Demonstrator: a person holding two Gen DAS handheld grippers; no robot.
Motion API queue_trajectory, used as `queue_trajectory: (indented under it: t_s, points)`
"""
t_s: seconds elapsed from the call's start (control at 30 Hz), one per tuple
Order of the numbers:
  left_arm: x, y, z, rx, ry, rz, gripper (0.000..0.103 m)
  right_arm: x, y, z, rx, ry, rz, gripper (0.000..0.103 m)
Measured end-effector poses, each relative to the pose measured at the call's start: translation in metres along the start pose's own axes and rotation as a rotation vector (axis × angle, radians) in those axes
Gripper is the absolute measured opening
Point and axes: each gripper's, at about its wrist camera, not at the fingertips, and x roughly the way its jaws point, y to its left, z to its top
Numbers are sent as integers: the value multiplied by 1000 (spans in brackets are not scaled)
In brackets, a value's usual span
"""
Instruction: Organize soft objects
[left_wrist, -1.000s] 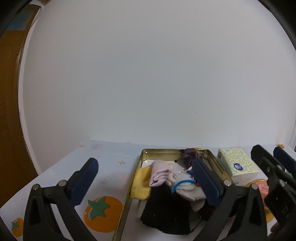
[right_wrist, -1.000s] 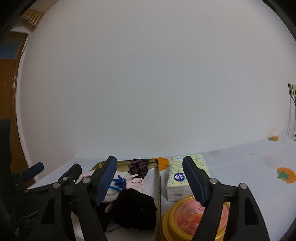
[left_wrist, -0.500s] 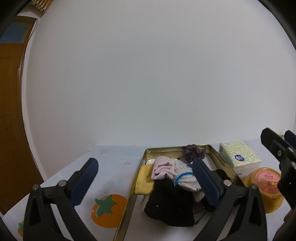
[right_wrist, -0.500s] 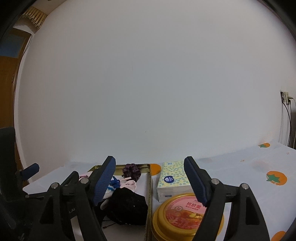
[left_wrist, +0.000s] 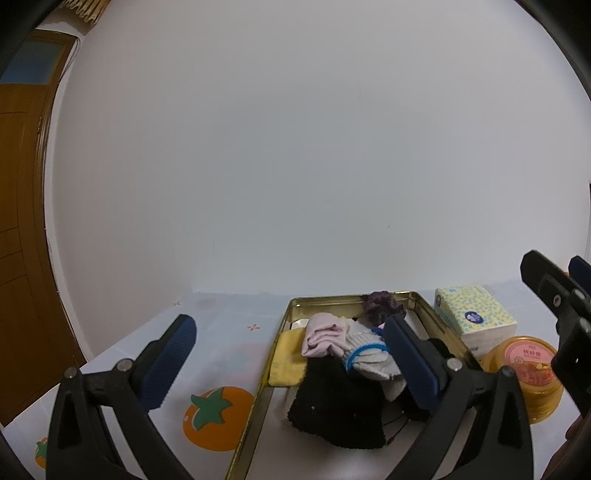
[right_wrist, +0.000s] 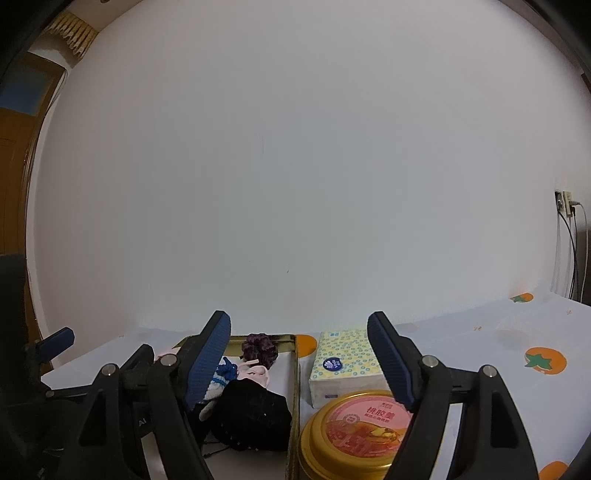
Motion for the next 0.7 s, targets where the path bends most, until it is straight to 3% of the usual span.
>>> queue_trajectory:
  t_s: [0.7]
  points:
    - [4, -2, -4, 7, 38, -15, 103, -3, 1, -1, -11, -13, 0, 80]
